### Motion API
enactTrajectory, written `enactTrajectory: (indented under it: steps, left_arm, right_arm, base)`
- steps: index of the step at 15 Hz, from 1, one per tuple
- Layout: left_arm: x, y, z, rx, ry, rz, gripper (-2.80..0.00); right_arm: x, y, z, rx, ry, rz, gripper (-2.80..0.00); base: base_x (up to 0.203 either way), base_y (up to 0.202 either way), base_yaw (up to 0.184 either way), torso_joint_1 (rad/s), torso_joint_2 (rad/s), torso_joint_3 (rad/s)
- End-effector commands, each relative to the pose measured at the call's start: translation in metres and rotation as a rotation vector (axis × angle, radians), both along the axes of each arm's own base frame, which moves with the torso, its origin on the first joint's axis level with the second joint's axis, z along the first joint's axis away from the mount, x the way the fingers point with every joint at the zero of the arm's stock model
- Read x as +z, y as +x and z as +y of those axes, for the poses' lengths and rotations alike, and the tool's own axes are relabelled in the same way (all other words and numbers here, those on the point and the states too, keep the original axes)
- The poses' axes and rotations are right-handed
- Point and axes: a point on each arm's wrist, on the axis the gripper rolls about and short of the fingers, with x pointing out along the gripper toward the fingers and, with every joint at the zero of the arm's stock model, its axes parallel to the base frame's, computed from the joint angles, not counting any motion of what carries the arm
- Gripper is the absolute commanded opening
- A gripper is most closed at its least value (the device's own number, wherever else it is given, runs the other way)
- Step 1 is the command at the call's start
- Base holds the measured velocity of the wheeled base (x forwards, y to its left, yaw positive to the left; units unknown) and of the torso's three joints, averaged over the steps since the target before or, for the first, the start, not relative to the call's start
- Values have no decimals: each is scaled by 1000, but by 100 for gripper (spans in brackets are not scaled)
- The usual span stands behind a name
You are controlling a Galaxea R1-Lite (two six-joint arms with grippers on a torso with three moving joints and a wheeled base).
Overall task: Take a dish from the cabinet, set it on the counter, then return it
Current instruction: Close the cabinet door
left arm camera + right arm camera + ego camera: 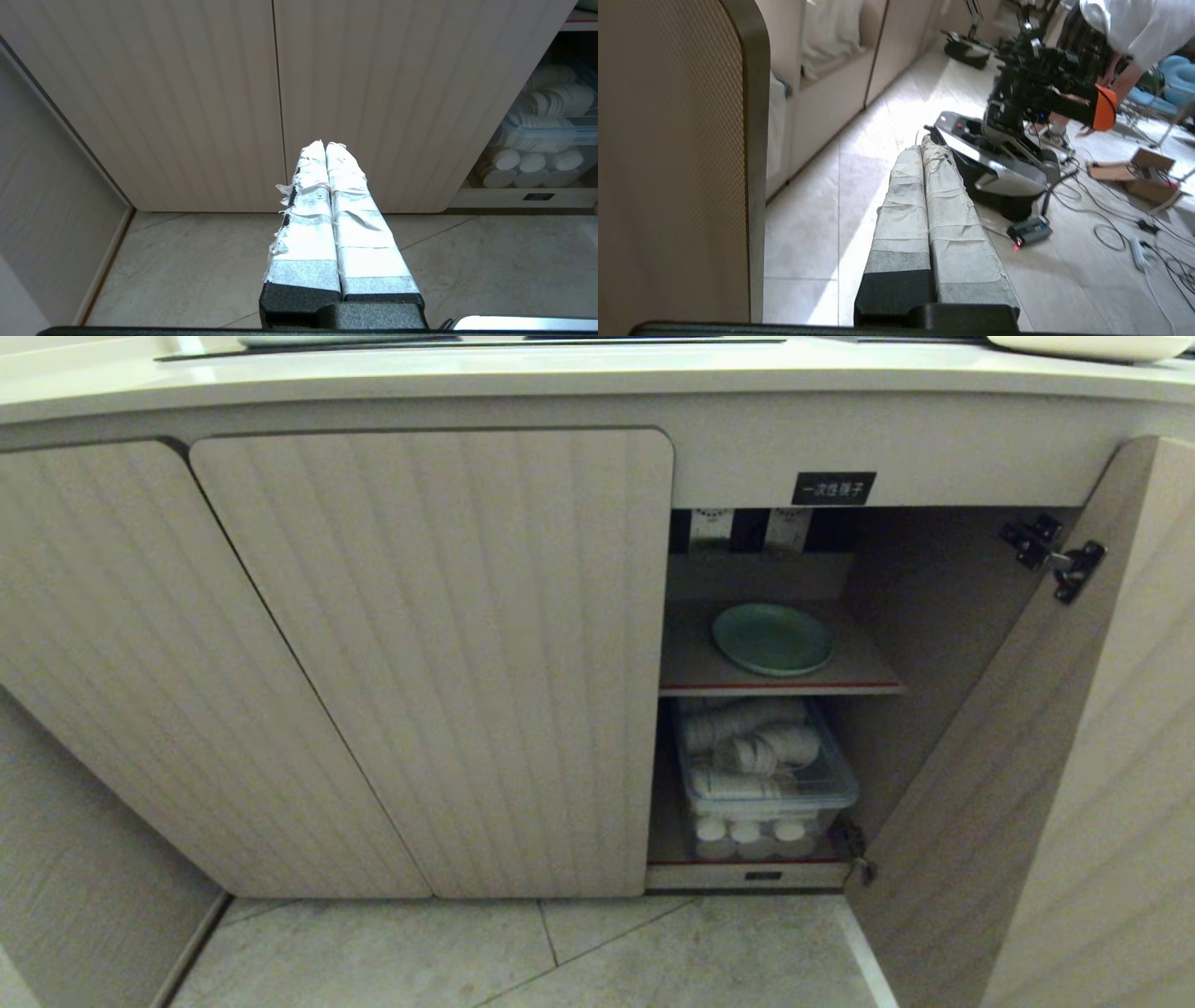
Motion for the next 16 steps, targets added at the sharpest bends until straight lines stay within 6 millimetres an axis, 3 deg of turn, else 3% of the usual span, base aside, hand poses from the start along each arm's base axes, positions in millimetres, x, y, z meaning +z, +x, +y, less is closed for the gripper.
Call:
enactTrajectory:
  steps: [1,6,11,16]
  left_arm:
    - [0,0,0,0,0,0,-280]
    - [0,0,0,0,0,0,-280]
    - [0,0,0,0,0,0,-280]
    - [0,0,0,0,0,0,-280]
  right_arm:
    - [2,13,-11,-28,55,44,-280]
    - [-2,29,-27,-26,214,137,-280]
    - [-12,32,-28,47,336,198,-280]
    - [-2,32,-25,190,317,189,-280]
  base:
    - [0,0,0,0,0,0]
    - [0,0,0,0,0,0]
    - [0,0,0,0,0,0]
    - [0,0,0,0,0,0]
